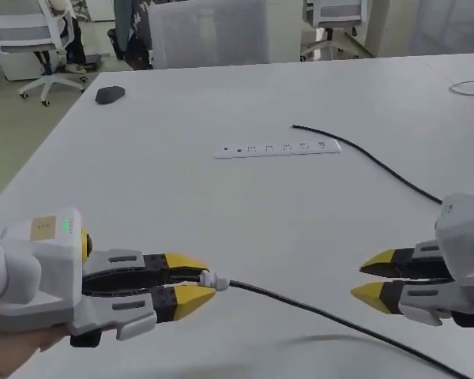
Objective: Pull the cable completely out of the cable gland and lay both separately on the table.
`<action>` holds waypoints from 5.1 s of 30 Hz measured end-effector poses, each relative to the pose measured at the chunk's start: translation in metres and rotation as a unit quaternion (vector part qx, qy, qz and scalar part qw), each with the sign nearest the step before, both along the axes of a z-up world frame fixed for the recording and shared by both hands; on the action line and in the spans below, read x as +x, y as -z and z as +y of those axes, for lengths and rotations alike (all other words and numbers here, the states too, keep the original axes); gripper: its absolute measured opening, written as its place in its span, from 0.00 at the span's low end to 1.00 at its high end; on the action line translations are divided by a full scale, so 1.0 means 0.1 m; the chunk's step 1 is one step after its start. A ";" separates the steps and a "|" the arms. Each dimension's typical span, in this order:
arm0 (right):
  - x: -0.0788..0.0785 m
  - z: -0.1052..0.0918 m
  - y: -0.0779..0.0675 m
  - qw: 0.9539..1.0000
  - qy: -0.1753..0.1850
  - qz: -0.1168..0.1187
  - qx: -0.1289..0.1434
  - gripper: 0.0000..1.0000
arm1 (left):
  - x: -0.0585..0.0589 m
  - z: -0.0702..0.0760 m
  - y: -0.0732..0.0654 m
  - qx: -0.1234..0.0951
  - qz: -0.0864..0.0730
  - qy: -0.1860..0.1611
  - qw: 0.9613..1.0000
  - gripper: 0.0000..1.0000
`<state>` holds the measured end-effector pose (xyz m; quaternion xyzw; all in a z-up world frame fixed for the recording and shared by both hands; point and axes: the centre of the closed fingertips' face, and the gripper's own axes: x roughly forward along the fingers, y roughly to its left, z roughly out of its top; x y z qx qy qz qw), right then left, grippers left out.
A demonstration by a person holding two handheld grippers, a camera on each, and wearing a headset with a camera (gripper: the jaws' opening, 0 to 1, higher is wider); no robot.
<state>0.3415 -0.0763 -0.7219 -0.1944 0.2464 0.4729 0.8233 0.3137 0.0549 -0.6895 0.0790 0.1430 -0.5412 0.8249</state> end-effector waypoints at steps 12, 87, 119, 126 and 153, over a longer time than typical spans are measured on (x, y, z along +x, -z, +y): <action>-0.21 0.90 -0.25 0.993 -0.103 -0.028 0.048 0.17 | -0.01 -0.01 -0.04 -0.001 -0.006 0.006 1.000 0.14; -0.35 2.33 0.14 0.984 -0.175 -0.012 -0.022 0.00 | -0.63 1.63 0.31 -0.100 -0.007 -0.233 0.967 0.15; -0.12 3.32 0.85 0.989 -0.069 0.088 0.098 0.00 | -0.65 1.96 1.15 -0.088 0.023 -0.302 0.949 0.15; -0.09 3.34 0.92 0.992 -0.073 0.066 0.084 0.00 | -0.60 2.04 1.15 -0.094 0.031 -0.315 0.944 0.15; 0.19 3.06 0.72 0.997 -0.009 -0.001 0.082 0.91 | -0.45 2.04 0.82 -0.111 -0.014 -0.346 0.932 0.99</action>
